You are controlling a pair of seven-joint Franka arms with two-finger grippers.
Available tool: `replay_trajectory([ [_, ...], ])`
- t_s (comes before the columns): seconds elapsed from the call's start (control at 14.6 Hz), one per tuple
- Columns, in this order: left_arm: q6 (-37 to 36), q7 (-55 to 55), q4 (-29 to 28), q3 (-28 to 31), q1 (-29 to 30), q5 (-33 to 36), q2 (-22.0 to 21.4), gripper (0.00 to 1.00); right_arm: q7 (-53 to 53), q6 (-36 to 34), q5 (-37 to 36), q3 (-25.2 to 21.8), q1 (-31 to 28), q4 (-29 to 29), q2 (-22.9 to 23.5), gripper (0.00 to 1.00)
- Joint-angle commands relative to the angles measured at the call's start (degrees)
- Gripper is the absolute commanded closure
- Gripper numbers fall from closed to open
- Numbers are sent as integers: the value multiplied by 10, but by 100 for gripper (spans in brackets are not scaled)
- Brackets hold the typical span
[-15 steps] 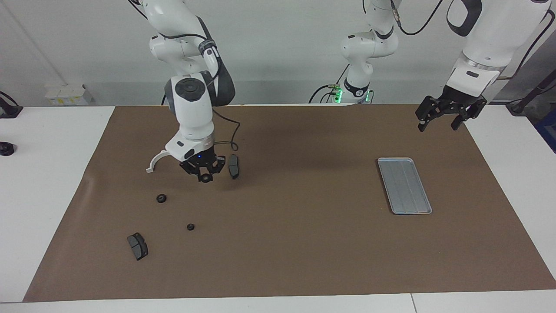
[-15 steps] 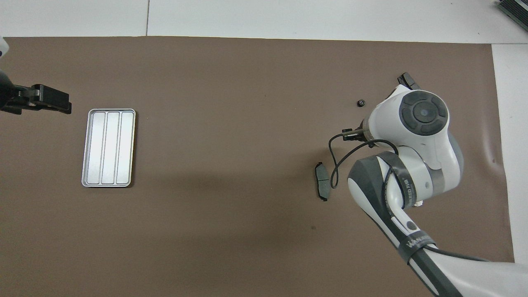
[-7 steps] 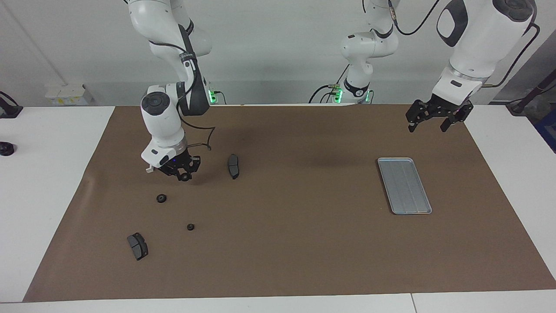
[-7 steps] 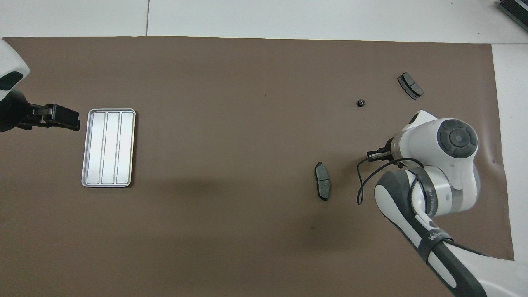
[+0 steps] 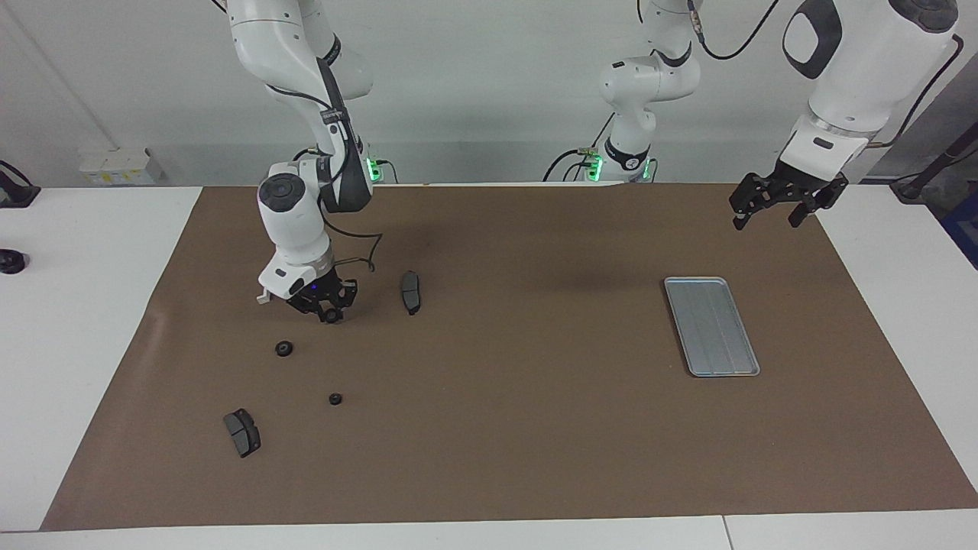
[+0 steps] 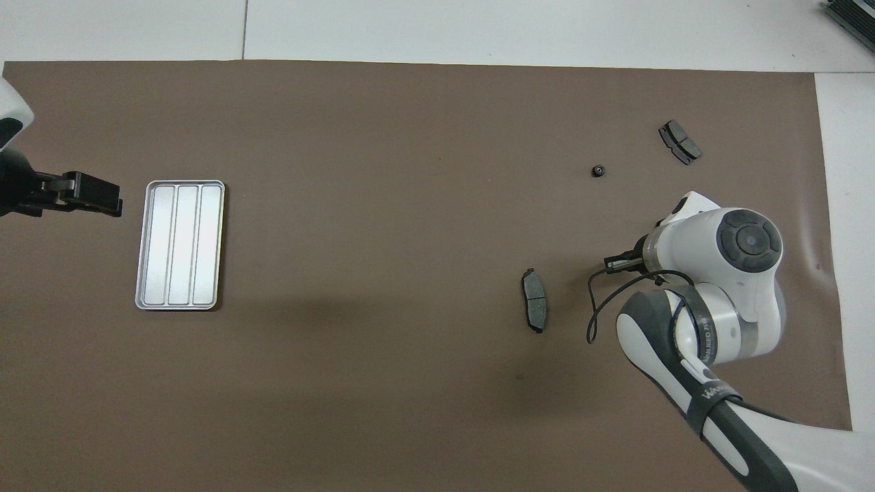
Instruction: Place bearing gear from tray to pile
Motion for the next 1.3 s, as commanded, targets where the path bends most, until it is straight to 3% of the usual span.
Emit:
replay_trajectory([
  [0.0, 14, 5, -23, -2, 3, 9, -19, 0, 78, -54, 9, 2, -9, 49, -24, 0],
  [0.34, 14, 5, -23, -2, 3, 9, -19, 0, 114, -192, 9, 0, -40, 160, -52, 0],
  [0.69, 14, 5, -23, -2, 3, 9, -19, 0, 115, -286, 9, -1, -46, 198, -129, 0],
  [1.03, 14, 5, -23, -2, 3, 9, -19, 0, 113, -434, 3, -8, -67, 310, -137, 0],
  [1.24, 14, 5, -23, -2, 3, 9, -19, 0, 20, -494, 0, -10, -86, 353, -143, 0],
])
